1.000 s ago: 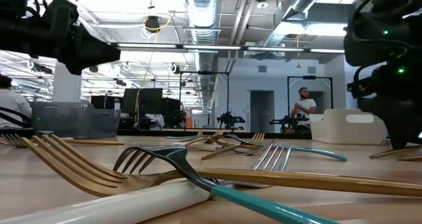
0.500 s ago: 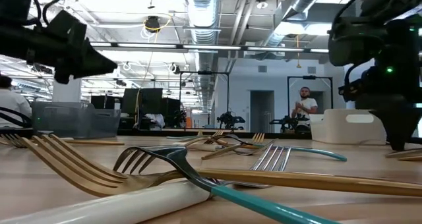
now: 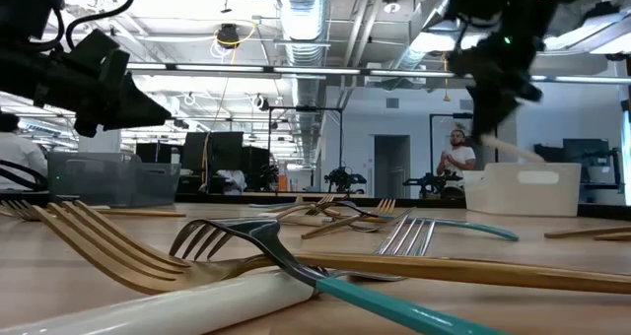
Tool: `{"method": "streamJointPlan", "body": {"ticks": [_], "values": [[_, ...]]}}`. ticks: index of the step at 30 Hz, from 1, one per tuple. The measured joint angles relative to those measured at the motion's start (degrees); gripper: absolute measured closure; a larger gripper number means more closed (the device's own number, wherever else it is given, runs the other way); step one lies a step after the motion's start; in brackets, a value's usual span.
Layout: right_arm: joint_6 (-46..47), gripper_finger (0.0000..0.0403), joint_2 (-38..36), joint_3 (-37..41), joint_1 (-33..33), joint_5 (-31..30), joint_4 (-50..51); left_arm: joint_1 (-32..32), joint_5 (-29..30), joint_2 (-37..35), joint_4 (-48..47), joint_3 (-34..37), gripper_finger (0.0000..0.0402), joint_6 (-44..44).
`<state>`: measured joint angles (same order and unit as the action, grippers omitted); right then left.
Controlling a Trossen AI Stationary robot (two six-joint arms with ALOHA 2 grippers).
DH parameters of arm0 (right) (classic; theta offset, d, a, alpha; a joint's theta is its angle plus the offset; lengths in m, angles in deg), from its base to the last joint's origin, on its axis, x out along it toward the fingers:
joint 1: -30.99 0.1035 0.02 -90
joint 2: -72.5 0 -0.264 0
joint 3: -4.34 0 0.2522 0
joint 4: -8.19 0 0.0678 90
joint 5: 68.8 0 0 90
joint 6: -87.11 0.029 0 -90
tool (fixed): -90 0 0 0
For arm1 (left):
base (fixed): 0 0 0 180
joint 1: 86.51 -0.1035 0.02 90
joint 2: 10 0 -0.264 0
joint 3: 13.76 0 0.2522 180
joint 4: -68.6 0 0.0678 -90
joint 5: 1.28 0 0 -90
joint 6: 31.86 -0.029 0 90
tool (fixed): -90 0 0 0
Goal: Sort silverware by color (type)
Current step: Put the white fork into the white bin, then put the blue fork into the top black bin
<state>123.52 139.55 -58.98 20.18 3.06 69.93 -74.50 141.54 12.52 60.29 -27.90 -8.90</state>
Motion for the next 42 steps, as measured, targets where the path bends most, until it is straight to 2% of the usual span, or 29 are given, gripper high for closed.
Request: {"method": "streamJointPlan", "body": {"ticks": [5, 10, 14, 18, 23, 30, 35, 42], "values": [[-7.64, 0.0352, -5.01, -2.40, -13.57, -2.43, -1.08, -0.02, -0.04, -0.02, -1.47, 0.00, 0.0283, 0.85], [-10.86, 0.0350, -4.08, -2.34, -26.64, -7.68, 0.73, -0.02, -0.91, -0.02, -1.47, 0.00, 0.0283, 2.69], [-12.79, 0.0341, -0.85, -2.34, -30.86, -10.05, 1.00, -0.02, -2.91, 0.46, -1.15, -0.02, 0.0283, 2.79], [-15.69, 0.0317, 1.83, -2.34, -32.55, -8.92, 1.23, -0.02, -3.57, 2.02, -1.12, -0.04, 0.0283, 3.15], [-18.02, 0.0262, 4.19, -2.32, -32.59, -5.43, 1.47, -0.02, -3.69, 5.43, -1.14, -0.04, 0.0283, 5.13], [-20.29, 0.0199, 3.75, -2.32, -31.42, -4.47, 2.17, -0.02, -3.54, 10.37, -1.01, -0.02, 0.0283, 7.28], [-19.66, 0.0194, 0.59, -2.32, -24.71, -4.24, 2.08, -0.02, -4.33, 12.46, -0.85, -0.02, 0.0283, 7.22], [-15.05, 0.0205, -2.75, -2.32, -10.01, -4.27, -2.63, -0.06, -6.59, 12.57, 0.56, -0.02, 0.0283, 7.79]]}}
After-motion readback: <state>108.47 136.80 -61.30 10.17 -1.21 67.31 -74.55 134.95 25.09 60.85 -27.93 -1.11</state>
